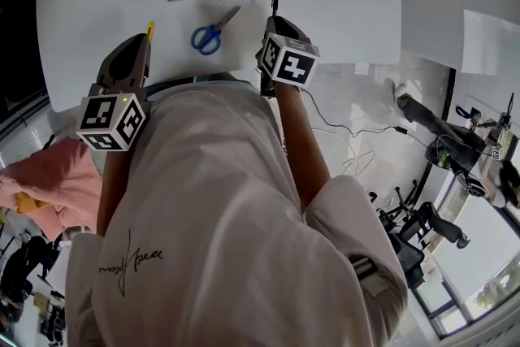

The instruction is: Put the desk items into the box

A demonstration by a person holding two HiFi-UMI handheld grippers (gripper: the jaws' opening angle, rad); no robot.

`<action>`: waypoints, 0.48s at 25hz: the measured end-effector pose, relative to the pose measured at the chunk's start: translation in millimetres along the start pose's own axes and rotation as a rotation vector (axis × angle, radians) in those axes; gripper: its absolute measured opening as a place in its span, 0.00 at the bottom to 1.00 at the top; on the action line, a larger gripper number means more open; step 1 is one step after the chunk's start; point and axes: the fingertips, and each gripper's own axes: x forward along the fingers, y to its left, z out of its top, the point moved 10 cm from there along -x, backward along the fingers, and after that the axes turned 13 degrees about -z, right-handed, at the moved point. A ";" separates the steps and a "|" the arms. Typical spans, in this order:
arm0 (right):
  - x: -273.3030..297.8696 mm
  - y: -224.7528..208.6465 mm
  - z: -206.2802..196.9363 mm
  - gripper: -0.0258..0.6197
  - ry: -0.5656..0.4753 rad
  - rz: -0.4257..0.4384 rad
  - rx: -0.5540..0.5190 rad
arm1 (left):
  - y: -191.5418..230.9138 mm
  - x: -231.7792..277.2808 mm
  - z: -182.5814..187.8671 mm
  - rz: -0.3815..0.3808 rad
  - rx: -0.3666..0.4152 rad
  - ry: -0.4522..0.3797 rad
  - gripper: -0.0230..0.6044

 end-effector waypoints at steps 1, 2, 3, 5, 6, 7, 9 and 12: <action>-0.6 0.8 0.7 0.13 -0.001 0.003 -0.003 | -0.1 -0.3 0.2 0.001 -0.001 -0.001 0.05; -1.6 1.3 1.6 0.13 -0.002 0.005 -0.005 | -0.7 -0.5 0.5 0.001 -0.001 -0.002 0.05; -3.0 1.5 2.6 0.13 -0.003 0.008 -0.008 | -1.5 -0.6 0.9 0.002 -0.002 -0.002 0.05; -6.0 1.7 5.1 0.13 -0.007 0.015 -0.016 | -3.2 -0.6 1.5 0.003 -0.004 -0.002 0.05; -7.4 1.9 6.3 0.13 -0.009 0.018 -0.020 | -3.8 -0.6 1.7 0.003 -0.005 -0.002 0.05; -8.6 2.2 7.5 0.13 -0.011 0.021 -0.024 | -4.2 -0.6 1.8 0.004 -0.006 -0.002 0.05; -9.4 3.7 10.1 0.13 -0.015 0.030 -0.030 | -4.0 -0.5 1.6 0.005 -0.007 -0.001 0.05; -7.9 8.7 14.8 0.13 -0.019 0.045 -0.042 | -2.0 -0.2 1.3 0.004 -0.008 0.000 0.05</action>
